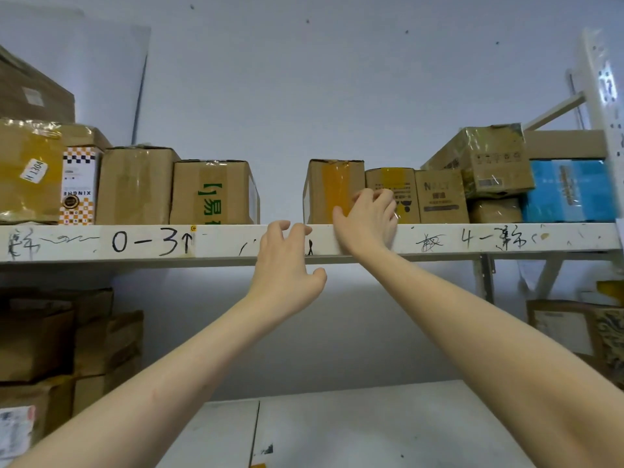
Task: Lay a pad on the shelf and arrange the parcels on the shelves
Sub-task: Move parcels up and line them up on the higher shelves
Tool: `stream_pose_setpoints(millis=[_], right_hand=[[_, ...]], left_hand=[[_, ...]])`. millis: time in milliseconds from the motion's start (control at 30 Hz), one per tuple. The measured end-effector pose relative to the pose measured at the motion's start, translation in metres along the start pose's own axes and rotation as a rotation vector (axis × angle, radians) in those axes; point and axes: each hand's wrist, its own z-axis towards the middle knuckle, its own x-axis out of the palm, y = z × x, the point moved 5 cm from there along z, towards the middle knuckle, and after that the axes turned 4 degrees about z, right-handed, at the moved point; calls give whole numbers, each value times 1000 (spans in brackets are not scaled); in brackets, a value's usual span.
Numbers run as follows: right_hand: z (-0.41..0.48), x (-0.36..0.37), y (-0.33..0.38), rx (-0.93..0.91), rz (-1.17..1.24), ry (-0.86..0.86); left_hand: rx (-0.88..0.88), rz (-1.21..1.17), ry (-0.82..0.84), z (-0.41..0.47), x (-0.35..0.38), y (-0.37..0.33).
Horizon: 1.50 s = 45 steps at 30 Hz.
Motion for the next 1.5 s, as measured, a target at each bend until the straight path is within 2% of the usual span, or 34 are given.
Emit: stream_pose_setpoints(millis=[100,200,300,433,667,933,1067,1300,1500], right_hand=[[-19,-8,-11,-158,89,-49],[-38,-18,-25,-331,73,-30],[-55,-27,-49,-384,48,3],[-73,-41,-98,-314,34,113],[-99,-88,-194,-52,16,244],[-93,-173,-328,286,-184,16],[-76,-191,-393,432,-309,7],[-38,-182,-453,485,-262,64],[-33,-174,-470,404,-258,22]], left_hand=[[17,-45,-18,-2,10,-9],[54,-90,-27,-6,22,-21],[110,-141,-23,-13,32,-34],[169,-203,35,-27,53,-56],[152,-339,215,-49,108,-105],[132,-378,405,-66,185,-176],[78,-375,452,-63,225,-212],[-1,-292,478,-48,277,-254],[-5,-210,513,-39,293,-267]])
